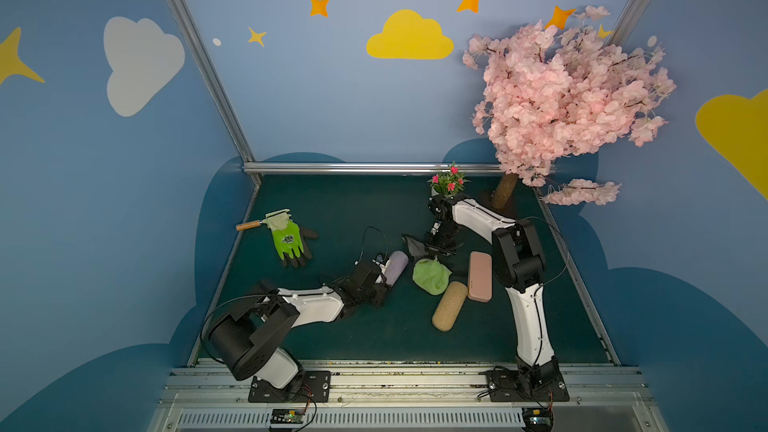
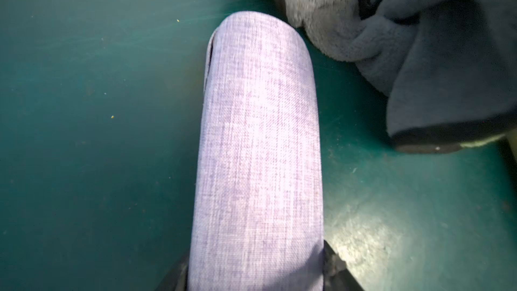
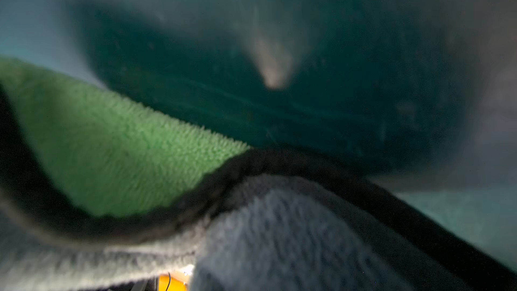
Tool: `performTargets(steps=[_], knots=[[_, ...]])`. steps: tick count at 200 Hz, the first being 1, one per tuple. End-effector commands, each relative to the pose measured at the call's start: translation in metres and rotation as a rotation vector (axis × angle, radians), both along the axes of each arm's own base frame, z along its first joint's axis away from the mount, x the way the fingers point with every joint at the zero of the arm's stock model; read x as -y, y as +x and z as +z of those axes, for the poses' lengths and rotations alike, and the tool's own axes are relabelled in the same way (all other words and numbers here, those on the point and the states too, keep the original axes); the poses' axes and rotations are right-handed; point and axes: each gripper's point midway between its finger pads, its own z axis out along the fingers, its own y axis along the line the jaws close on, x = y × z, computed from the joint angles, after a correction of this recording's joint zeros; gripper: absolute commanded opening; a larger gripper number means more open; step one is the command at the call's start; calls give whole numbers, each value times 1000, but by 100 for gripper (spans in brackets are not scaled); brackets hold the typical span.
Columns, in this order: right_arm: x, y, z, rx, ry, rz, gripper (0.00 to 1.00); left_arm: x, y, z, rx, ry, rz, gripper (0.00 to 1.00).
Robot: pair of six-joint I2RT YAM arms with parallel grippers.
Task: Wipe the eyeglass case
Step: Wipe the dirt from the eyeglass case.
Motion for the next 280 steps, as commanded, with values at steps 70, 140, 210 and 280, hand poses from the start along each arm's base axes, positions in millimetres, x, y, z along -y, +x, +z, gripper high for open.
performTargets(steps=[70, 140, 210, 280], knots=[[-146, -130, 40, -152, 390, 302, 0, -15, -23, -33, -134, 82, -27, 3], [-78, -62, 72, -59, 465, 110, 0, -14, -24, -30, -129, 62, -35, 3], [-60, -4, 8, -12, 113, 58, 0, -12, -25, -31, -135, 57, -44, 3], [-144, -155, 58, -261, 513, 254, 0, -12, -24, -33, -145, 62, -42, 3]])
